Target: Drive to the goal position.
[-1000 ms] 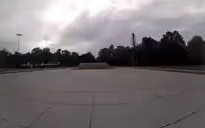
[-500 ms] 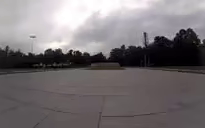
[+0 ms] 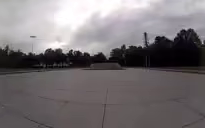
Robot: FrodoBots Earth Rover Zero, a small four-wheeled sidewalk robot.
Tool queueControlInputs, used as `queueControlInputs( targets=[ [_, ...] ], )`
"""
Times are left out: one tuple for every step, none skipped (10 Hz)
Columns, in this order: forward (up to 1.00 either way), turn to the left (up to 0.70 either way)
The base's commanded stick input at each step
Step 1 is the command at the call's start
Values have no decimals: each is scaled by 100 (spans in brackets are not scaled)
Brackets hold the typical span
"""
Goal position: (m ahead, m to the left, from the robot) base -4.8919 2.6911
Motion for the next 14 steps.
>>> queueControlInputs(
  targets=[
    [70,2],
    [70,2],
    [70,2],
    [70,2],
    [70,2],
    [70,2],
    [70,2],
    [70,2],
    [70,2],
    [70,2],
    [70,2],
    [70,2],
    [70,2],
    [70,2]
  ],
)
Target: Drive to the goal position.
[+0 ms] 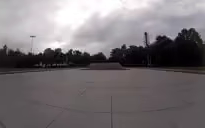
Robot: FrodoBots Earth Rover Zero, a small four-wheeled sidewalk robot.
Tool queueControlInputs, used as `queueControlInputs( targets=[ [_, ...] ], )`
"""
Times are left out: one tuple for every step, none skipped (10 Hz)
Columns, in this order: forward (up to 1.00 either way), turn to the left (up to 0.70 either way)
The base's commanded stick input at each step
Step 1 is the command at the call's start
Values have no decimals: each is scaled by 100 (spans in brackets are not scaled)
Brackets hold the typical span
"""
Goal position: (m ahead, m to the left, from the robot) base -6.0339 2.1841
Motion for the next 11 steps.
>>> queueControlInputs(
  targets=[
    [70,2],
    [70,2],
    [70,2],
    [70,2],
    [70,2],
    [70,2],
    [70,2],
    [70,2],
    [70,2],
    [70,2],
    [70,2]
  ],
)
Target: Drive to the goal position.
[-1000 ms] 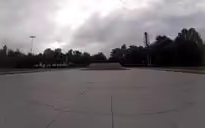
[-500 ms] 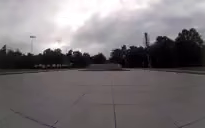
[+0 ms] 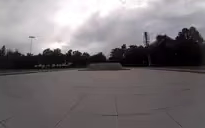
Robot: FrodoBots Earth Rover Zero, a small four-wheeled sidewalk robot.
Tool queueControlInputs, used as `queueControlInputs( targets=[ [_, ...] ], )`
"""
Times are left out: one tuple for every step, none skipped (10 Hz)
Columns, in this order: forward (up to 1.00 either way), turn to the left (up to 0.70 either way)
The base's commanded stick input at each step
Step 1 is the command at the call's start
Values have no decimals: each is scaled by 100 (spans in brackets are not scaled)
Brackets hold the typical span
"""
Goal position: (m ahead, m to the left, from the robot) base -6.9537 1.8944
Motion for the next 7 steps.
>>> queueControlInputs(
  targets=[
    [70,2],
    [70,2],
    [70,2],
    [70,2],
    [70,2],
    [70,2],
    [70,2]
  ],
)
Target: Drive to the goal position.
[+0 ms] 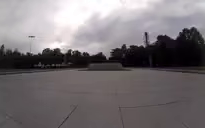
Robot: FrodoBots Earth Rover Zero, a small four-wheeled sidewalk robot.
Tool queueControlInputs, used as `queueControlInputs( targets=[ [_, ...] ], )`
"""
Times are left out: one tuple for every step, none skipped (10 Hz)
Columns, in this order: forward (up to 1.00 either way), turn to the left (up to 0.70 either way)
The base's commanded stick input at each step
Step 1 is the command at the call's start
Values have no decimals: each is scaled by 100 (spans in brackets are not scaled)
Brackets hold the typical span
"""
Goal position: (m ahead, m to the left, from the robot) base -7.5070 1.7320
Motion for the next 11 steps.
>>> queueControlInputs(
  targets=[
    [70,1],
    [70,0],
    [70,0],
    [70,0],
    [70,-1],
    [70,-2],
    [70,0],
    [70,0],
    [70,0],
    [70,0],
    [70,0]
  ],
)
